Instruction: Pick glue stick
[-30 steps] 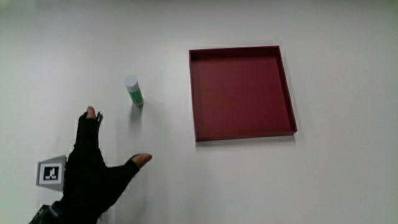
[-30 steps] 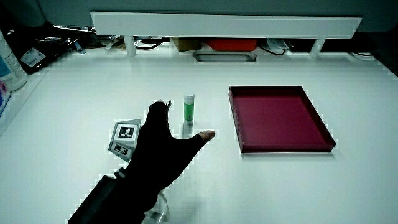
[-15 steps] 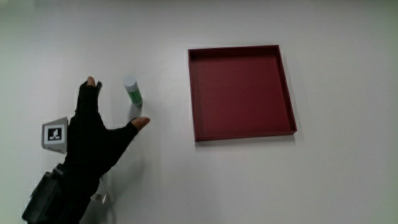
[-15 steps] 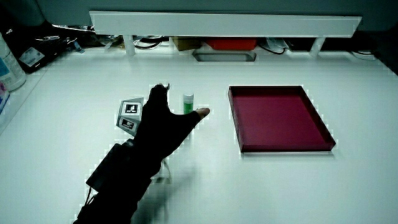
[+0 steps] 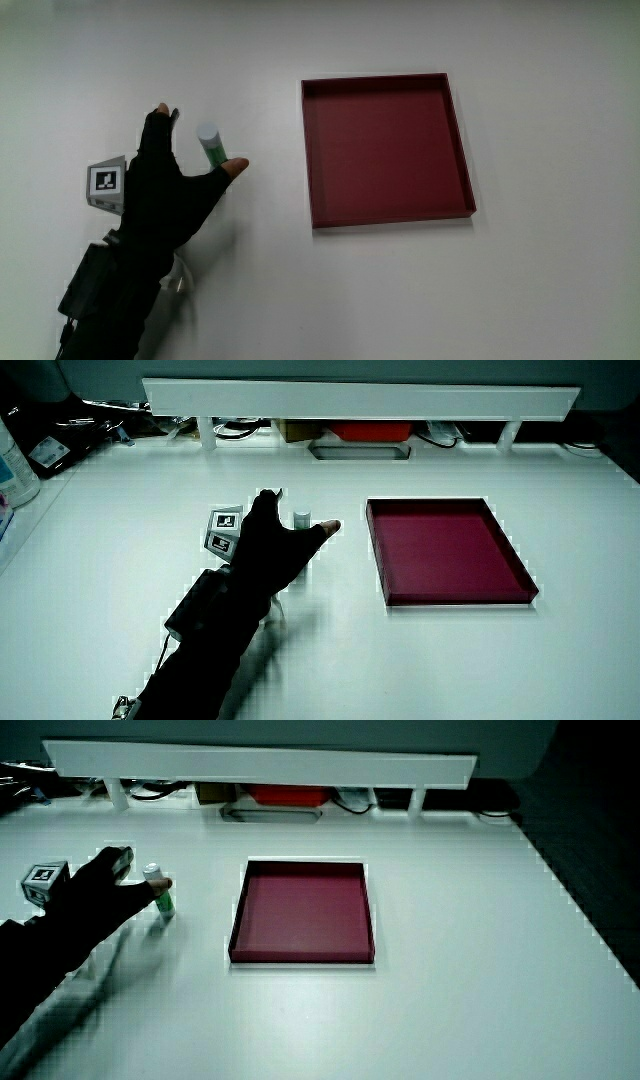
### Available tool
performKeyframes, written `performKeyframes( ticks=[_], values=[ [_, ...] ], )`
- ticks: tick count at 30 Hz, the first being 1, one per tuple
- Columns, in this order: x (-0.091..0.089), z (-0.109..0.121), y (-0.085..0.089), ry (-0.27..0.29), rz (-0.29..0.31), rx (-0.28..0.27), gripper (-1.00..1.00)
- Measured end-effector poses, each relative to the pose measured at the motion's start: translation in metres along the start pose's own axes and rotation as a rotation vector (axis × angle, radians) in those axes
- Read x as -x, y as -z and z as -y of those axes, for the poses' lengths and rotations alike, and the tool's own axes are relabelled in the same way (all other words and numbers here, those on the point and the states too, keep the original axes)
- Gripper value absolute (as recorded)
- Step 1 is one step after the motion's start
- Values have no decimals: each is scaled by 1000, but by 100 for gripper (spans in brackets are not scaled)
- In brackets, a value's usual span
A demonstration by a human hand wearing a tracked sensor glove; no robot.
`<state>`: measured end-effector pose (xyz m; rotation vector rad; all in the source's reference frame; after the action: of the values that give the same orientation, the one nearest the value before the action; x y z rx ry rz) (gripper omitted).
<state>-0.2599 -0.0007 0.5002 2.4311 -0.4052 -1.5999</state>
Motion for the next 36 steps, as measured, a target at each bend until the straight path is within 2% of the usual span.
performKeyframes(
  ticks=[6, 8, 17, 18, 20, 22, 23, 25, 26, 27, 29, 30, 36],
  values=[
    [4, -2, -1, 9, 15, -4, 19],
    [9, -3, -2, 33, 24, -14, 25],
    [12, -5, -4, 15, 30, -54, 50],
    [14, -6, -3, 27, 39, -54, 53],
    [13, -6, -3, 18, 59, -59, 58],
    [14, -6, -4, -10, 32, -70, 64],
    [13, -6, -4, 8, 57, -68, 67],
    [13, -6, -4, 9, 62, -70, 72],
    [15, -7, -5, 1, 45, -78, 75],
    [13, -6, -5, -2, 49, -77, 78],
    [14, -7, -4, 24, 60, -76, 83],
    [14, -7, -4, 11, 45, -78, 86],
    [15, -5, -6, 18, 43, -98, 100]
  ],
)
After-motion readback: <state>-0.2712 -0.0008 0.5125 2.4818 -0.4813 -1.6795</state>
